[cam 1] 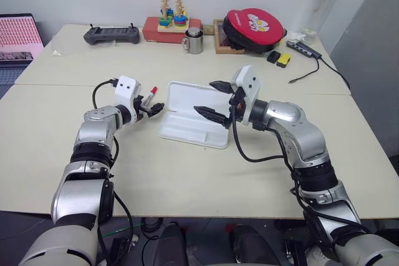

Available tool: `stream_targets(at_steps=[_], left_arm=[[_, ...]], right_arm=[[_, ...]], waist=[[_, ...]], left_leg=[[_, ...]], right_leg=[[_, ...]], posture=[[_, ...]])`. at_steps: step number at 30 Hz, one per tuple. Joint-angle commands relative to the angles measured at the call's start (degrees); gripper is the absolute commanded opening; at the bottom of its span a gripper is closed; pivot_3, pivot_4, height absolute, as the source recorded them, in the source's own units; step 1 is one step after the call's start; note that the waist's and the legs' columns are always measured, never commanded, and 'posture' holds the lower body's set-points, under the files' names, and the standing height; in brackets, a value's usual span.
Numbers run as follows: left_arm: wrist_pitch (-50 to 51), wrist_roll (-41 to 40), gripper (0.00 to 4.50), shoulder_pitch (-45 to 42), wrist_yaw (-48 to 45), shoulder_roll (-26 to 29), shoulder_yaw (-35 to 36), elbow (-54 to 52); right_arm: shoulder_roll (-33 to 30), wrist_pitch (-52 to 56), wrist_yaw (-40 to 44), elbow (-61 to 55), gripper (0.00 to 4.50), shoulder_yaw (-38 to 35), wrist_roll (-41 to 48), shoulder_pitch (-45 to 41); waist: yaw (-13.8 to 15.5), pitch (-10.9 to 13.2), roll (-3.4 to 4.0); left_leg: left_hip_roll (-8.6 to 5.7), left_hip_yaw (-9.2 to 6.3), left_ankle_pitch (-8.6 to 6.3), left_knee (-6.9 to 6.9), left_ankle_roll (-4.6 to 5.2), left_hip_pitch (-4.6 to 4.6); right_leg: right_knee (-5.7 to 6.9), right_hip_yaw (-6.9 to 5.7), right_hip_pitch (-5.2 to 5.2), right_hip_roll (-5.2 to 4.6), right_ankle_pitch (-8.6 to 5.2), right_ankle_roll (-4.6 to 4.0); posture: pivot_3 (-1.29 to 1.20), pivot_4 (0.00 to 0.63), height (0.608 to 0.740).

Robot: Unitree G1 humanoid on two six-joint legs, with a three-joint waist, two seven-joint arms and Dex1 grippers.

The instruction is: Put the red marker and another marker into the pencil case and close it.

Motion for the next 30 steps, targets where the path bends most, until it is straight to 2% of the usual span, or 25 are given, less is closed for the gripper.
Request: stream_targets(at_steps=[1,12,18,30], left_arm=[[-1.43,0.05,4.5,-1.01,1.51,0.31,0.93,-1.05],[6.21,1.03,4.5,-0.7,1.15,-0.27,-0.76,0.07],[5.75,1.21,3.52,-1.36,2.16,-0.41,-0.39,0.76],[6.14,-0.54,1.13,-2.54,4.8,-0.82,2.33,1.91]], right_arm=[[-0.69,0.0,-0.72,-2.94,4.47,-0.99,0.9,-0.51],[-0.82,-0.28,-1.32,-2.86,4.47,-0.89,1.47,-0.9],[-0.82,0.15,-1.3,-3.56,4.5,-1.23,2.08,-0.92],[-1.7,0.03,-1.19,-3.48,4.5,-1.5,2.26,-1.13]], waist=[[0.01,0.0,0.0],[0.0,0.0,0.0],[0.03,0.0,0.0],[0.05,0.0,0.0]], left_leg=[[0.0,0.0,0.0,0.0,0.0,0.0],[0.0,0.0,0.0,0.0,0.0,0.02],[0.0,-0.01,0.0,0.0,0.0,0.02],[0.0,-0.01,0.0,0.0,0.0,0.02]], right_leg=[[0.0,-0.01,0.0,0.0,0.0,0.0],[0.0,-0.01,0.02,0.0,0.0,0.0],[0.0,-0.01,0.02,0.0,0.0,0.0],[-0.01,-0.01,0.02,0.0,0.0,0.01]], posture=[[0.0,0.15,0.74],[0.0,0.15,0.74],[0.0,0.15,0.74],[0.0,0.15,0.74]])
